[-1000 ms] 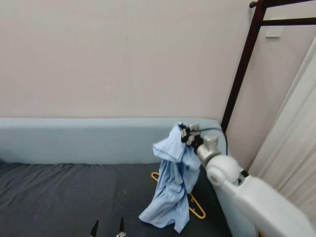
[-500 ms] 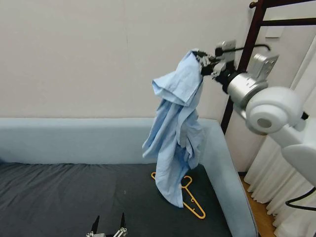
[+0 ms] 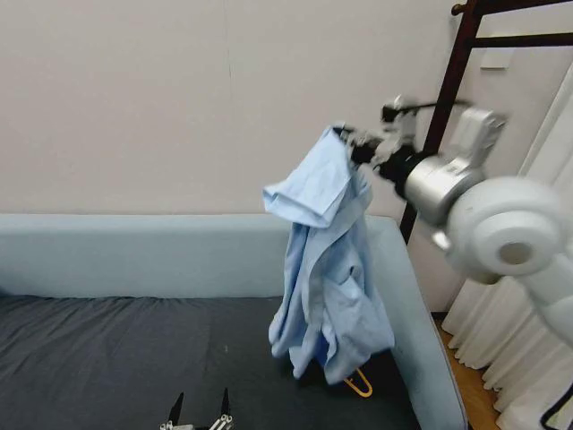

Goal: Pick up the clothes from the sofa and hang them on the clothes hanger.

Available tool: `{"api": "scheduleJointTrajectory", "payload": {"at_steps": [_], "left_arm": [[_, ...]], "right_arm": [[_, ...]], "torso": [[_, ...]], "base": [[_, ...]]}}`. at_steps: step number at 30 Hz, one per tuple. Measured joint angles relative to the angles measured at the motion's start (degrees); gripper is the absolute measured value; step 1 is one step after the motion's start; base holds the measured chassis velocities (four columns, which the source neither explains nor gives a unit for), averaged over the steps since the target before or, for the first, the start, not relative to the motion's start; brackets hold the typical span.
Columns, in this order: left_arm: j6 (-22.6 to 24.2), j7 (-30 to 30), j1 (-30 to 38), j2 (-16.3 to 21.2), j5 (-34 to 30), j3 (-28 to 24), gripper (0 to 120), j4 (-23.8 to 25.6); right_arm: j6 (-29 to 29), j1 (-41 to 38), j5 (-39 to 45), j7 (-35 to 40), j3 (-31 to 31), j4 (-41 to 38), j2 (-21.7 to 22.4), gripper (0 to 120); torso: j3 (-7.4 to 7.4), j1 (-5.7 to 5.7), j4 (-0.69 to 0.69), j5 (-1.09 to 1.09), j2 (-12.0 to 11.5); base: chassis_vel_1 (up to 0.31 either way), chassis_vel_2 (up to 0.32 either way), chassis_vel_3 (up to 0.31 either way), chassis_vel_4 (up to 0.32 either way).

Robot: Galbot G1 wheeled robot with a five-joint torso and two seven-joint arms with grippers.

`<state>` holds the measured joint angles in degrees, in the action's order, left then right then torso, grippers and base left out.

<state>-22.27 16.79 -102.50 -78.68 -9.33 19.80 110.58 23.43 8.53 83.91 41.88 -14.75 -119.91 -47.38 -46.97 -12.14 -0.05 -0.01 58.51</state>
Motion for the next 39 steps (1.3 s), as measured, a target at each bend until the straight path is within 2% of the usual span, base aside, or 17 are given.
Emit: {"api": "scheduleJointTrajectory", "payload": {"at_steps": [1,3,4,5,6,8,11,12,15,25,27,28,29,33,36,37,39], "left_arm": [[0.0,0.0,0.0,0.0,0.0,0.0,100,0.0],[-0.62,0.02,-0.32,-0.15,-0.31,0.72,100,-0.66],[-0.62,0.02,-0.32,-0.15,-0.31,0.72,100,-0.66],[-0.96,0.05,-0.47,-0.33,-0.36,1.16,100,-1.39],[-0.96,0.05,-0.47,-0.33,-0.36,1.16,100,-1.39],[-1.06,0.13,-0.57,-0.81,-0.16,1.38,100,-2.11],[-1.1,0.09,-1.02,-1.64,0.37,1.51,100,-2.61],[-1.1,0.09,-1.02,-1.64,0.37,1.51,100,-2.61],[-1.47,0.06,-1.56,-2.57,0.92,1.53,100,-2.89],[-2.37,0.11,-1.98,-4.02,1.61,1.08,100,-3.6],[-2.42,0.11,-1.97,-3.96,1.73,0.81,100,-3.6],[-2.42,0.11,-1.97,-3.96,1.73,0.81,100,-3.6],[-2.33,0.15,-1.9,-3.73,1.66,0.61,100,-3.6],[-1.1,0.11,-1.5,-2.18,-0.32,-0.53,100,-3.51],[2.23,-1.32,-0.76,0.81,-7.8,-3.74,100,-1.67],[2.23,-1.32,-0.76,0.81,-7.8,-3.74,100,-1.67],[4.59,-1.92,-0.04,2.64,-12.07,-5.69,100,-0.39]], "right_arm": [[0.0,0.0,0.0,0.0,0.0,0.0,0.0,0],[0.01,8.74,-4.05,-0.16,-0.17,4.1,-4.95,0],[0.01,8.74,-4.05,-0.16,-0.17,4.1,-4.95,0],[0.36,18.0,-9.74,-1.92,-0.04,9.98,-10.57,0],[0.36,18.0,-9.74,-1.92,-0.04,9.98,-10.57,0],[0.74,24.55,-18.19,-6.41,1.05,20.18,-17.37,0],[-2.97,26.5,-29.89,-13.18,-0.77,37.21,-24.38,0],[-2.97,26.5,-29.89,-13.18,-0.77,37.21,-24.38,0],[-4.91,24.0,-34.16,-16.62,-2.03,49.24,-28.34,0],[-4.07,15.33,-28.48,-15.28,-0.87,55.02,-30.39,3],[-8.41,13.1,-29.81,-16.86,0.19,59.21,-32.05,12],[-8.41,13.1,-29.81,-16.86,0.19,59.21,-32.05,12],[-9.19,13.24,-31.74,-17.25,0.26,59.64,-31.93,19],[-9.36,16.45,-37.9,-17.91,-3.19,53.97,-26.35,30],[-6.86,19.06,-49.18,-20.85,-7.21,47.27,-18.93,45],[-6.86,19.06,-49.18,-20.85,-7.21,47.27,-18.93,45],[-5.22,19.64,-50.43,-21.39,-8.6,44.06,-16.27,54]], "torso": [[0.0,0.0,0.0,0.0,0.0],[0.0,0.01,0.0,-0.01,0.0],[0.0,0.01,0.0,-0.01,0.0],[-0.02,0.0,0.0,0.05,-0.01],[-0.02,0.0,0.0,0.05,-0.01],[0.01,0.01,-0.05,-0.04,0.0],[0.0,0.0,-0.01,0.01,-0.01],[0.0,0.0,-0.01,0.01,-0.01],[0.0,0.0,0.01,-0.01,-0.01],[0.01,0.0,-0.01,-0.02,0.0],[0.01,0.0,0.02,0.0,0.0],[0.01,0.0,0.02,0.0,0.0],[0.0,0.0,0.02,0.0,-0.01],[0.01,0.0,-0.01,0.01,-0.01],[0.01,0.0,-0.08,0.07,0.0],[0.01,0.0,-0.08,0.07,0.0],[0.01,0.0,-0.09,0.09,0.0]], "base": [[0.0,0.0,0.0,0.0],[0.0,0.0,0.0,0.0],[0.0,0.0,0.0,0.0],[0.0,0.0,0.0,0.0],[0.0,0.0,0.0,0.0],[0.0,0.0,0.0,0.0],[0.0,0.0,0.0,0.0],[0.0,0.0,0.0,0.0],[0.0,0.0,0.0,0.0],[0.0,0.0,0.0,0.0],[0.0,0.0,0.0,0.0],[0.0,0.0,0.0,0.0],[0.0,0.0,0.0,0.0],[0.0,0.0,0.0,0.0],[0.0,0.0,0.0,0.0],[0.0,0.0,0.0,0.0],[0.0,0.0,0.0,0.0]]}}
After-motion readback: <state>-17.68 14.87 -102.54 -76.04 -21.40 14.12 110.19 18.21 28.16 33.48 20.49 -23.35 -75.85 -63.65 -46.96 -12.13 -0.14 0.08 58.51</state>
